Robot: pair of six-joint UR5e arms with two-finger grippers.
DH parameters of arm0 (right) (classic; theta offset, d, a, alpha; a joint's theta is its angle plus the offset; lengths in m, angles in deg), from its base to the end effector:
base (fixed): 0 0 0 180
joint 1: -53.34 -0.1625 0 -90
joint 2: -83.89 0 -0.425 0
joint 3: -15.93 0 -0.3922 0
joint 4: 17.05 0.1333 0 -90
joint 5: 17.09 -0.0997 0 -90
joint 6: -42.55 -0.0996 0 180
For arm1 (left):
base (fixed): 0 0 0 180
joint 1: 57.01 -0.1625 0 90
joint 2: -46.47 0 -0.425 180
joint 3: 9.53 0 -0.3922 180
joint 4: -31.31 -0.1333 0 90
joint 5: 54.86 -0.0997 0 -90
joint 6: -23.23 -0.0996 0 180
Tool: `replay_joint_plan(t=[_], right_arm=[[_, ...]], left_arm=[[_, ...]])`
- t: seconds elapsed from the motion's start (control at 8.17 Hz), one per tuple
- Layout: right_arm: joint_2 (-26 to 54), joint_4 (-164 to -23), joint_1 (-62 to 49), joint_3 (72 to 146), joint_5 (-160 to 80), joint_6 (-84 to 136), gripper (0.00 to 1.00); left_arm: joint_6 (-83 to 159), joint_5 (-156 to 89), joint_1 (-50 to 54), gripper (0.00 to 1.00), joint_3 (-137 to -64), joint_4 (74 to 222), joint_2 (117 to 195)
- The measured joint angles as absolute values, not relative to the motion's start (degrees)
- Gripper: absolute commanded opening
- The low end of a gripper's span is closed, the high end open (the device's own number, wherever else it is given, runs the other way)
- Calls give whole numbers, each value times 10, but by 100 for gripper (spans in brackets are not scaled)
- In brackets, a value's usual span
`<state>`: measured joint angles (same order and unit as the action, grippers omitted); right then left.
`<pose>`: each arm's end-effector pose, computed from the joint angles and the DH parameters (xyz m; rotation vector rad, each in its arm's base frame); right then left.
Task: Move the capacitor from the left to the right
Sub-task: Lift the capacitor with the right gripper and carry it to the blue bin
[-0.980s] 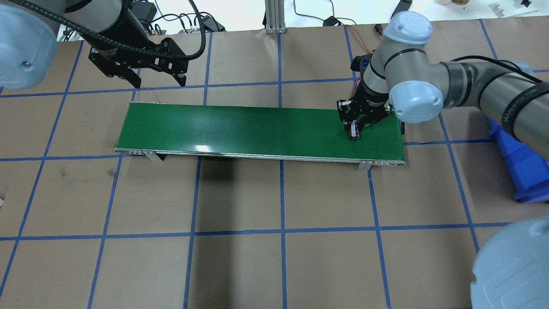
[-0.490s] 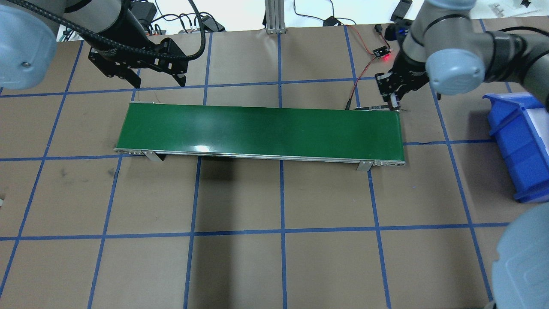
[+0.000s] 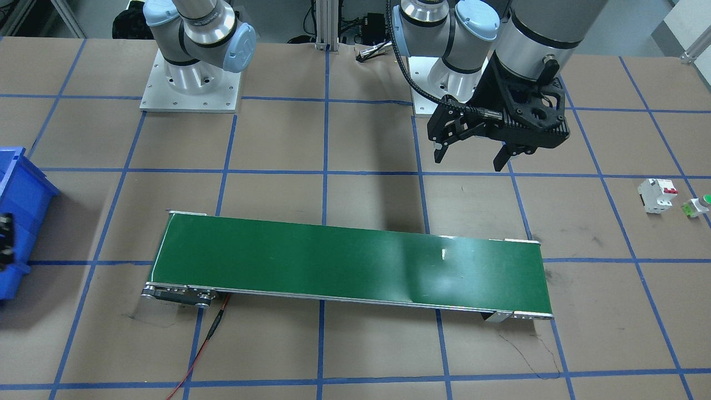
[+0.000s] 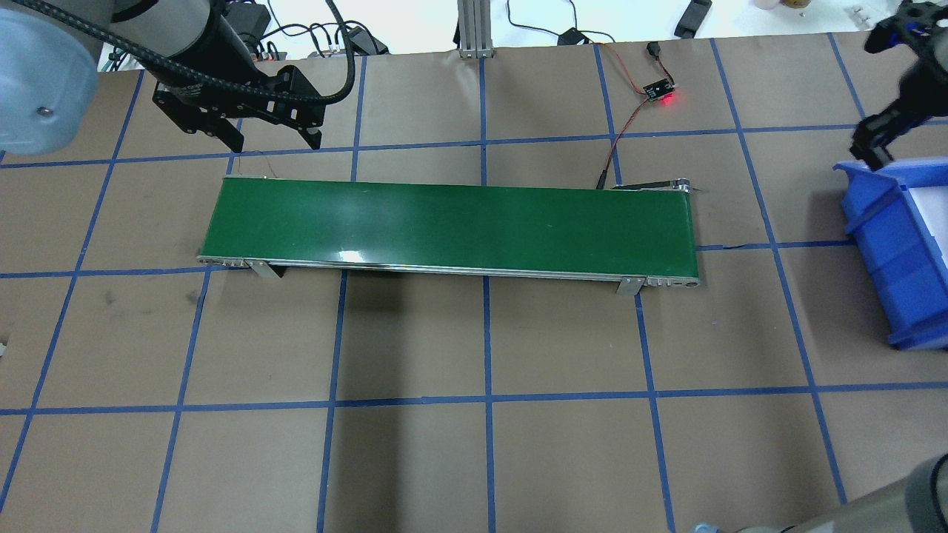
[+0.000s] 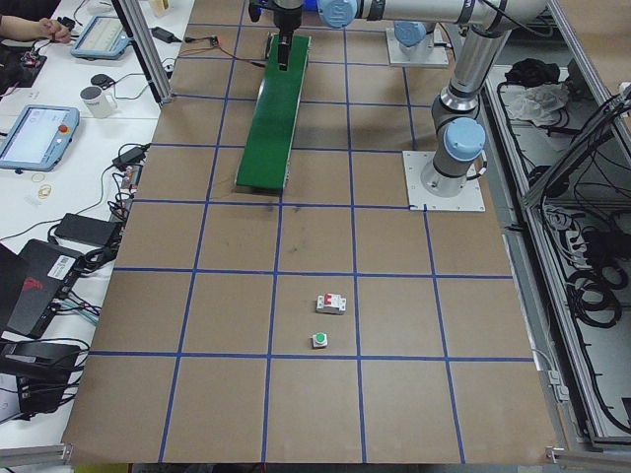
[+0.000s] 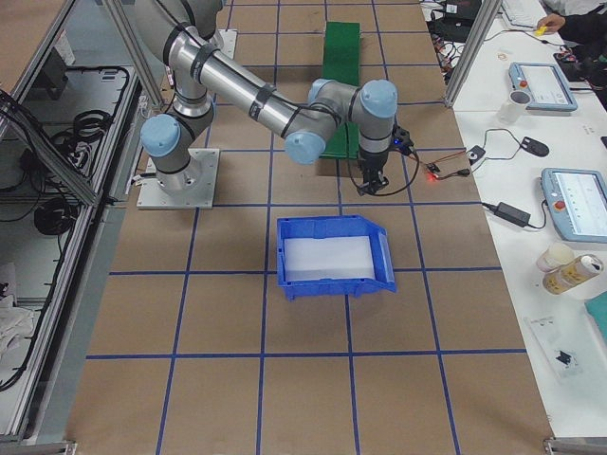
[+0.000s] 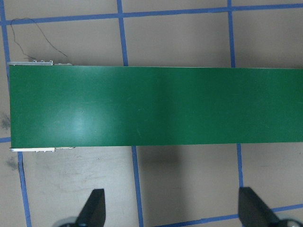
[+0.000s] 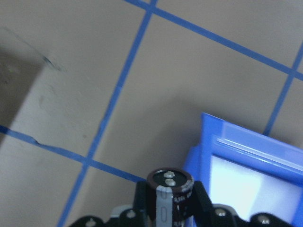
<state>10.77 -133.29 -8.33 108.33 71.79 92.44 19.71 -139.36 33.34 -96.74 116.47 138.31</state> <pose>-0.1679 -0.5964 0.3529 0.5771 -3.0211 0.1641 -0.1460 -0.5141 0.5052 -0.1102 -3.0425 0.1579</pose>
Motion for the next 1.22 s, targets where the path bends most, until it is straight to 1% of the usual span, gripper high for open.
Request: replay_joint_plan(t=[0.12, 0.24, 0.37, 0.49, 0.61, 0.86, 1.22], right_arm=[[108, -1335, -36, 1082, 718, 1016, 17], [112, -1336, 5, 1084, 716, 1094, 15], [119, -1337, 34, 1091, 713, 1155, 19], [130, -1345, 51, 1103, 711, 1188, 67], [146, -1361, 62, 1118, 711, 1203, 100], [149, -1373, 69, 1131, 717, 1208, 100], [76, -1322, 43, 1127, 712, 1203, 100]], left_arm=[[197, -1393, 333, 100, -967, 1165, 1383], [197, -1393, 333, 100, -967, 1165, 1383], [197, -1393, 333, 100, -968, 1165, 1383], [197, -1393, 333, 100, -968, 1165, 1383], [197, -1393, 333, 100, -968, 1165, 1383], [197, -1393, 333, 100, -968, 1165, 1383], [197, -1393, 333, 100, -968, 1165, 1383]])
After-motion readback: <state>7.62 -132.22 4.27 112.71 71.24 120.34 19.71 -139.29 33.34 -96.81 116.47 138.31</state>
